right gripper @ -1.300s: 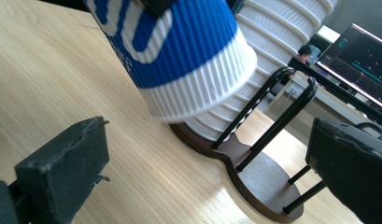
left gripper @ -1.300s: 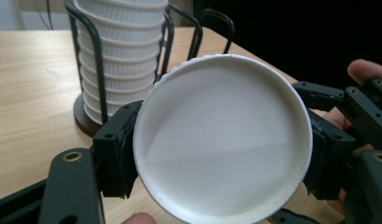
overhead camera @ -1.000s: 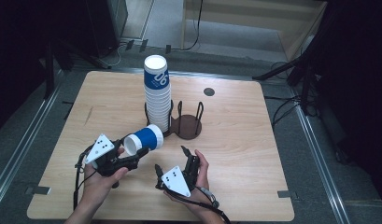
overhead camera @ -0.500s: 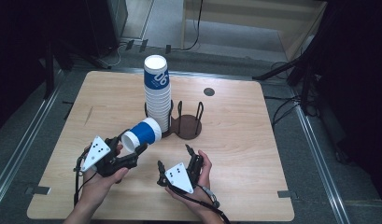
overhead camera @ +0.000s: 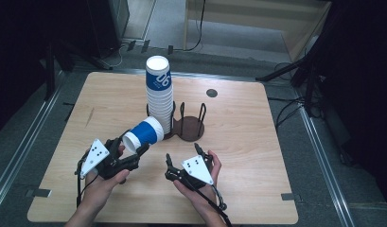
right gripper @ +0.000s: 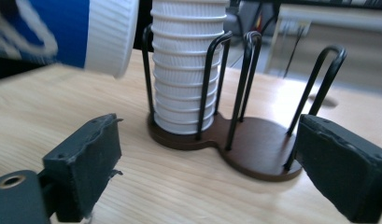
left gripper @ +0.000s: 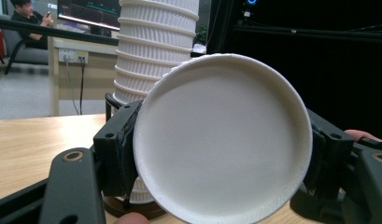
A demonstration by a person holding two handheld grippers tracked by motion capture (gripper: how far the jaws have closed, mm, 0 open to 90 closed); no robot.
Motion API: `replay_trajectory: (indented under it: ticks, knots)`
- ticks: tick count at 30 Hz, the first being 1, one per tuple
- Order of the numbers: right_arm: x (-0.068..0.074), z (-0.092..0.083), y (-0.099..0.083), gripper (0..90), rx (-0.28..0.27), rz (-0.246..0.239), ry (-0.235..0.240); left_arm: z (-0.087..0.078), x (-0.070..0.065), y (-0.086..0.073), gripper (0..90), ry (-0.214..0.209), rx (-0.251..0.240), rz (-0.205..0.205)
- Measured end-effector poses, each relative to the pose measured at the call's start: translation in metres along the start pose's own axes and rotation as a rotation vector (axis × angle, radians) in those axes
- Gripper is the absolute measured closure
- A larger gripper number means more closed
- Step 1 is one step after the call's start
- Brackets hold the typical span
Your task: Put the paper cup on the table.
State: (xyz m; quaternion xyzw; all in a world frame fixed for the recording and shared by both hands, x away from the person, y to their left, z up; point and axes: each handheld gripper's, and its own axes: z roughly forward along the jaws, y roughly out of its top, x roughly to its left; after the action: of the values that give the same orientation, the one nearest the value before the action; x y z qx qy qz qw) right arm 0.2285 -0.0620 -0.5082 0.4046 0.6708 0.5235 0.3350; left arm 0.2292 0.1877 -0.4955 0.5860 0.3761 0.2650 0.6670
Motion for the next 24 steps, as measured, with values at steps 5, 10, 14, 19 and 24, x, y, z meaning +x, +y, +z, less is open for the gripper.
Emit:
replay_trajectory:
  ticks: [5,10,14,19,24]
  knots:
    - [-0.001,-0.003,0.014,3.0,0.049,0.152,0.017,0.000,-0.001,0.001,27.8,-0.010,-0.024,0.002]
    - [0.005,-0.004,0.023,0.0,0.058,0.307,0.055,0.001,-0.002,-0.001,27.8,-0.025,-0.048,-0.005]
    - [0.010,-0.003,0.026,0.0,0.054,0.428,0.080,0.001,-0.003,-0.002,27.8,-0.026,-0.051,-0.001]
    - [0.013,-0.003,0.031,0.0,0.040,0.615,0.126,0.002,-0.004,-0.006,27.8,-0.025,-0.068,0.001]
    - [0.016,0.000,0.035,0.0,0.046,0.730,0.155,0.003,-0.006,-0.007,27.8,-0.037,-0.067,-0.001]
